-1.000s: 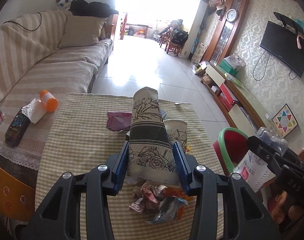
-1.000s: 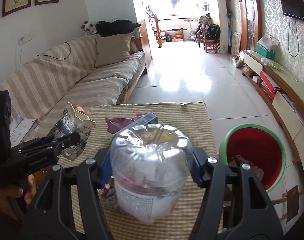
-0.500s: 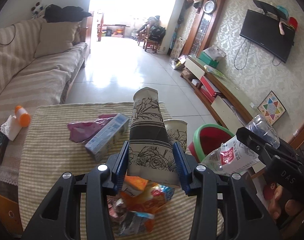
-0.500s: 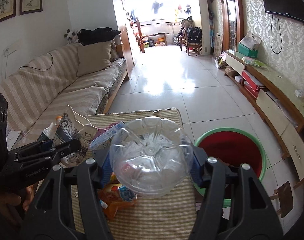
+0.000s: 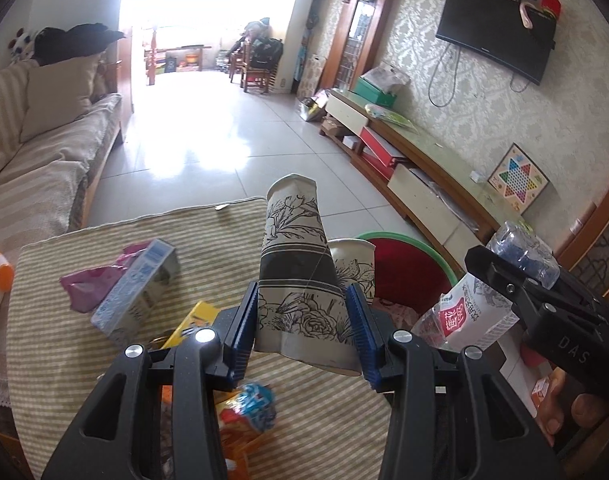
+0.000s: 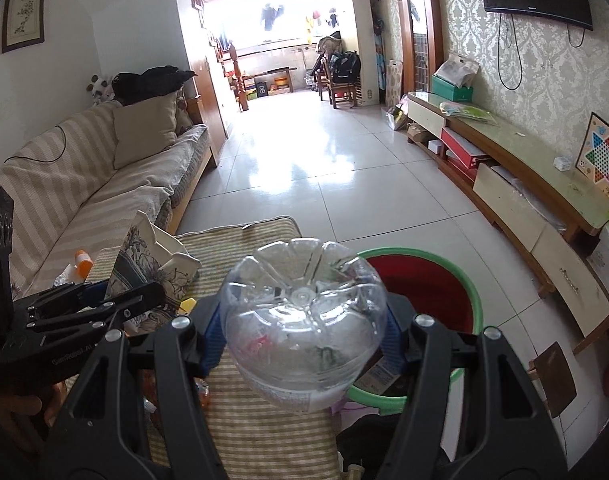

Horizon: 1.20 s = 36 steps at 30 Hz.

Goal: Collect trash
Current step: 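Carry the cups and bottle over the red bin and open both tools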

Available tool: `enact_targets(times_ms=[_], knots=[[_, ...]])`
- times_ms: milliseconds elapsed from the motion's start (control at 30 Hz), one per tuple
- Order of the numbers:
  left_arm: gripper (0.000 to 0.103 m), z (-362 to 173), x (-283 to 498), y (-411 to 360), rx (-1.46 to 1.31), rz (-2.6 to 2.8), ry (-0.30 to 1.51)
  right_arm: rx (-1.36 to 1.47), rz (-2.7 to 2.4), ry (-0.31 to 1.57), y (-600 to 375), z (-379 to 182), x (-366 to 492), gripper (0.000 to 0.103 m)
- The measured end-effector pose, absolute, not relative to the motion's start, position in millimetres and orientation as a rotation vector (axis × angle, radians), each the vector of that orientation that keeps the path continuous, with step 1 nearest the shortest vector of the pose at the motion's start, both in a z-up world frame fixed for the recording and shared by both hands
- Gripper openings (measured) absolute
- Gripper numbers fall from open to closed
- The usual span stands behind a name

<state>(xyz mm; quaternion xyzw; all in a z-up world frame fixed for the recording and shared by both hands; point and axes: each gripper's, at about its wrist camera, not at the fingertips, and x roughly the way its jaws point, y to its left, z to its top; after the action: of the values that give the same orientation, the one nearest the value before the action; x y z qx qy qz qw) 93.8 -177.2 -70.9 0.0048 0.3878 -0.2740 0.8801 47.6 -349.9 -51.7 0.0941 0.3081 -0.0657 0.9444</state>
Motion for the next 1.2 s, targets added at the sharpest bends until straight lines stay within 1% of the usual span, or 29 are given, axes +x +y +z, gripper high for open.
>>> enact_targets(times_ms=[400,700,767,800,867,1033,1200], knots=[[0.041,-84.2,104.3,-254.9,0.062,-0.679,0.854,0.221,-0.26,0.623,-416.4,-61.0,41.9,0.06],[0.041,-111.7,114.6,-313.5,0.125,-0.747,0.905,0.287,-0.305,0.631,-463.3,-82.0,49.7,0.06],[0.043,-119.3,119.4,-326.0,0.148,-0.749,0.926,0.316,-0.287,0.644,-470.0,-87.1,54.9,0.061],[0.055,-121.3,121.8,-329.7,0.154,-0.74,0.933,0.336,-0.287,0.65,-473.9,-91.4,57.4,0.067],[0.067,-123.0,125.1,-332.2,0.144,-0.723,0.933,0.353,-0.307,0.653,-478.7,-97.2,58.6,0.079],[0.067,-123.4,118.8,-319.2,0.153,-0.707,0.929,0.354,-0.332,0.668,-479.6,-101.1,51.8,0.08],[0.068,-112.6,106.1,-285.6,0.092,-0.687,0.915,0.351,-0.329,0.677,-462.7,-97.9,40.5,0.085]])
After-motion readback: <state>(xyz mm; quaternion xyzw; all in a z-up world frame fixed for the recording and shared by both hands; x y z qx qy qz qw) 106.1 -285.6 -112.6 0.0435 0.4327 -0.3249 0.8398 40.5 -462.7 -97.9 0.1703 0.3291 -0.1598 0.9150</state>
